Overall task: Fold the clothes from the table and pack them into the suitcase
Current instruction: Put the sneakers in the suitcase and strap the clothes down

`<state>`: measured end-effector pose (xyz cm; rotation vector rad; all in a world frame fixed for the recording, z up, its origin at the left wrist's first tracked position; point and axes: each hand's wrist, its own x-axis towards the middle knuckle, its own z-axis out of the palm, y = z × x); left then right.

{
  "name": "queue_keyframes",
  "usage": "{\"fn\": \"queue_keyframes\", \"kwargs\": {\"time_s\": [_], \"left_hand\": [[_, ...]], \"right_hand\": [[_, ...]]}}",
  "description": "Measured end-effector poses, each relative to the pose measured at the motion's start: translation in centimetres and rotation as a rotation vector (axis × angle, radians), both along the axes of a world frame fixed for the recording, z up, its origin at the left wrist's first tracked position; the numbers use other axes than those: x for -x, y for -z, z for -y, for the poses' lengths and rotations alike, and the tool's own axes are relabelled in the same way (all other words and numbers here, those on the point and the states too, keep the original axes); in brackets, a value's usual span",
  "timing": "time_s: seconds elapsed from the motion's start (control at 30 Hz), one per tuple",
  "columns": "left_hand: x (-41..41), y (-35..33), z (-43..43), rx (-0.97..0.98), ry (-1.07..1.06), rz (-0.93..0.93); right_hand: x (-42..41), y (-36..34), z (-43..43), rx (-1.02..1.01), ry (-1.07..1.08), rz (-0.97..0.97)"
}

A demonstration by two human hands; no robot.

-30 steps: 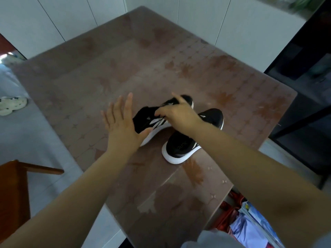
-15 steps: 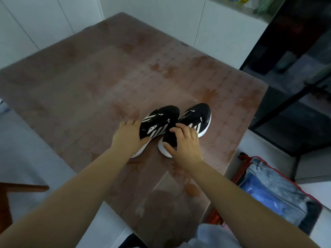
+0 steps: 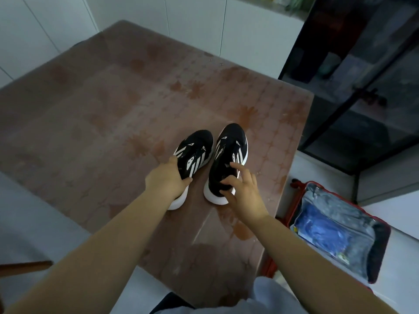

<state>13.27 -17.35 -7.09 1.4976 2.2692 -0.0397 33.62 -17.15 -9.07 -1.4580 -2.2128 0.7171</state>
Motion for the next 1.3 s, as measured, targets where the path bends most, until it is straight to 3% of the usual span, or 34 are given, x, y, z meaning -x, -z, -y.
{"fn": "queue_keyframes", "kwargs": {"time_s": [0.23, 0.57, 0.8, 1.03, 1.3], "left_hand": [[-1.2, 0.0, 0.1, 0.039, -0.103, 0.108], [-0.2, 0.4, -0.3, 0.093, -0.006, 0.077], [-3.4, -1.6, 1.0, 0.049, -0.004, 0.320], [-11.9, -3.9, 4.4, -0.037, 0.135, 0.465], [-29.7, -2.3, 12.4, 0.039, 0.334, 0.585]], "right_hand": [[4.6, -0.3, 0.0, 0.286, 0.348, -0.142], [4.4, -0.3, 1.0, 0.301, 0.529, -0.356], [1.7, -1.6, 3.7, 0.287, 0.717, -0.635], [-6.6, -2.9, 8.5, 0.156, 0.792, -0.783], [-26.3, -2.6, 20.4, 0.166, 0.910, -0.826]]}}
